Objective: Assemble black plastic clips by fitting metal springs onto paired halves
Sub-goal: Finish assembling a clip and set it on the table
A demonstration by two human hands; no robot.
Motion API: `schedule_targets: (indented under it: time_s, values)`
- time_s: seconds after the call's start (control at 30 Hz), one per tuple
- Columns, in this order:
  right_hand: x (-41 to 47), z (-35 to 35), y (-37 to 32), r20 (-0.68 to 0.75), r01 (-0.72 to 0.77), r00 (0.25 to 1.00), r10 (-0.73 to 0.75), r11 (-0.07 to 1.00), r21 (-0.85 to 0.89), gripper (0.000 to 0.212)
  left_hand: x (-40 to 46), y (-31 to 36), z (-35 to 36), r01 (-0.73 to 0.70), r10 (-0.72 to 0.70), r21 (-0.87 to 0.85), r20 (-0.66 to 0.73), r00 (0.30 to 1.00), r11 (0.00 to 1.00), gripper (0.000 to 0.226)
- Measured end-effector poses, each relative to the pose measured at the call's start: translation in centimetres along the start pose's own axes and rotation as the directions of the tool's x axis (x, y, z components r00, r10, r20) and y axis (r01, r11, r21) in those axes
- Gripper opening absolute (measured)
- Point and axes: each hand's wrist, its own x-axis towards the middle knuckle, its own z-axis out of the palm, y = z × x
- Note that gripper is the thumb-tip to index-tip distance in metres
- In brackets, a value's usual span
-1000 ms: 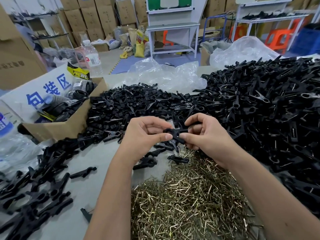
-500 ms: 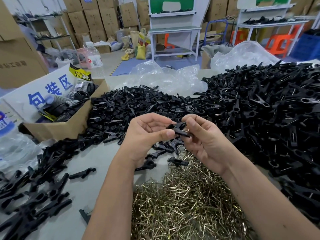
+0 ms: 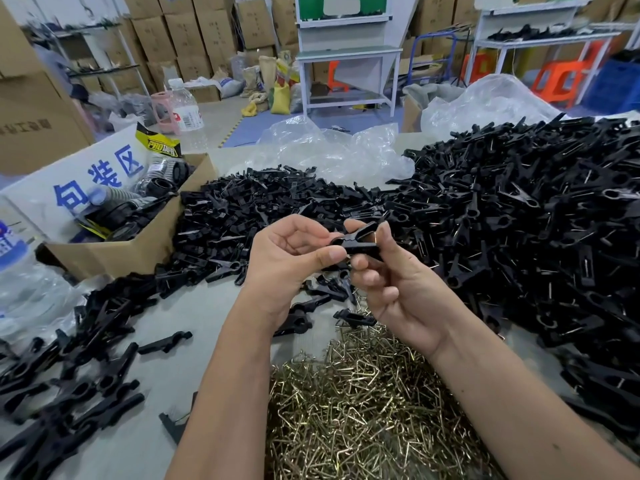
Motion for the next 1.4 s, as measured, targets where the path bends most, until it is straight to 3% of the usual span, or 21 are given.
schedule_targets:
  time_s: [0.07, 0.17, 0.4, 0.57, 0.87, 1.4]
  values:
    - [0.0, -0.1, 0.0, 0.062, -0.048, 0.997, 0.046, 0.998, 0.039, 0.063, 0.0, 0.0, -0.2, -0.001, 0.001, 0.0, 0.006, 1.0, 1.0, 0.026]
    - [-0.3, -0.2, -0.2, 0.131, -0.1, 0.988, 0.085, 0.989, 0.11, 0.071, -0.1, 0.2, -0.2, -0.001, 0.001, -0.025, -0.005, 1.0, 1.0, 0.026]
    - [-0.5, 0.5, 0.1, 0.308, -0.198, 0.947, 0.094, 0.924, 0.327, 0.058, -0.1, 0.7, -0.1, 0.014, -0.009, -0.069, 0.063, 0.998, 0.998, 0.028]
    - [-0.3, 1.0, 0.4, 0.305, -0.221, 0.949, 0.081, 0.861, 0.458, 0.044, -0.1, 0.6, -0.2, 0.01, -0.005, -0.069, 0.067, 0.998, 0.998, 0.033]
    - [-0.3, 0.8, 0.0, 0.259, -0.164, 0.963, 0.069, 0.917, 0.363, 0.038, -0.3, 0.5, -0.2, -0.011, 0.013, -0.037, 0.047, 0.999, 0.999, 0.042]
    - [-0.5, 1.1, 0.4, 0.261, -0.105, 0.965, 0.028, 0.953, 0.285, 0.034, -0.2, 0.5, -0.5, -0.022, 0.024, -0.028, 0.047, 0.999, 0.999, 0.035]
